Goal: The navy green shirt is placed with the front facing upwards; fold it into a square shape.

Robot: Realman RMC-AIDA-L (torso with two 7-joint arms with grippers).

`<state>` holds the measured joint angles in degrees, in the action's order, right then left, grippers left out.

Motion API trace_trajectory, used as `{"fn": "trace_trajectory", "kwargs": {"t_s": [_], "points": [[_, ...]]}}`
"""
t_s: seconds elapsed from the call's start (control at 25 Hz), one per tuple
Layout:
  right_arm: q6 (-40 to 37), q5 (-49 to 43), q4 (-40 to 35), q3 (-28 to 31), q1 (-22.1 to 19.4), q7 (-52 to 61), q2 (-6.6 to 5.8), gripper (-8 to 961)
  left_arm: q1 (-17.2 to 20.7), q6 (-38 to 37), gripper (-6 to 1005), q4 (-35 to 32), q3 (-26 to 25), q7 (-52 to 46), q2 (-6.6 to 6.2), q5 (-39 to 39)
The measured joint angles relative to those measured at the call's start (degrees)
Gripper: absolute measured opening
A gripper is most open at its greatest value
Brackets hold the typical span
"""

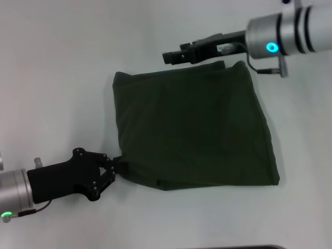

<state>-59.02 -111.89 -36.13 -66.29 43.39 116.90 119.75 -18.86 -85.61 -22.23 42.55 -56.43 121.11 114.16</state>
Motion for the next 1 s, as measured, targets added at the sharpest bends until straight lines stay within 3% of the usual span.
{"fn": "trace_trajectory", "kwargs": {"t_s": [0.12, 0.24, 0.48, 0.6, 0.8, 1.0], "points": [[-5.1, 5.4, -1.8, 1.0, -4.9, -3.7, -0.65, 573, 0.0, 0.0, 46, 0.0, 0.0, 0.0, 0.0, 0.0], [-7.2, 6.1, -2.0, 2.3, -6.4, -4.1, -0.96, 689, 0.0, 0.0, 46, 0.0, 0.0, 0.0, 0.11, 0.0], [-9.7, 5.3, -0.1, 5.2, -8.7, -4.0, -1.73, 544, 0.1, 0.0, 47, -0.3, 0.0, 0.0, 0.25, 0.0], [-9.6, 4.1, 0.7, 5.6, -9.0, -3.8, -1.83, 333, 0.2, 0.0, 47, -0.3, 0.1, 0.0, 0.26, 0.0], [-8.0, 2.6, 1.5, 5.8, -9.0, -3.5, -1.84, 70, 0.2, 0.0, 47, -0.4, 0.1, 0.0, 0.31, 0.0], [-5.1, 2.6, 2.5, 5.7, -9.0, -3.5, -1.82, 62, 0.3, 0.0, 48, -0.4, -0.1, 0.1, 0.35, 0.0]]}}
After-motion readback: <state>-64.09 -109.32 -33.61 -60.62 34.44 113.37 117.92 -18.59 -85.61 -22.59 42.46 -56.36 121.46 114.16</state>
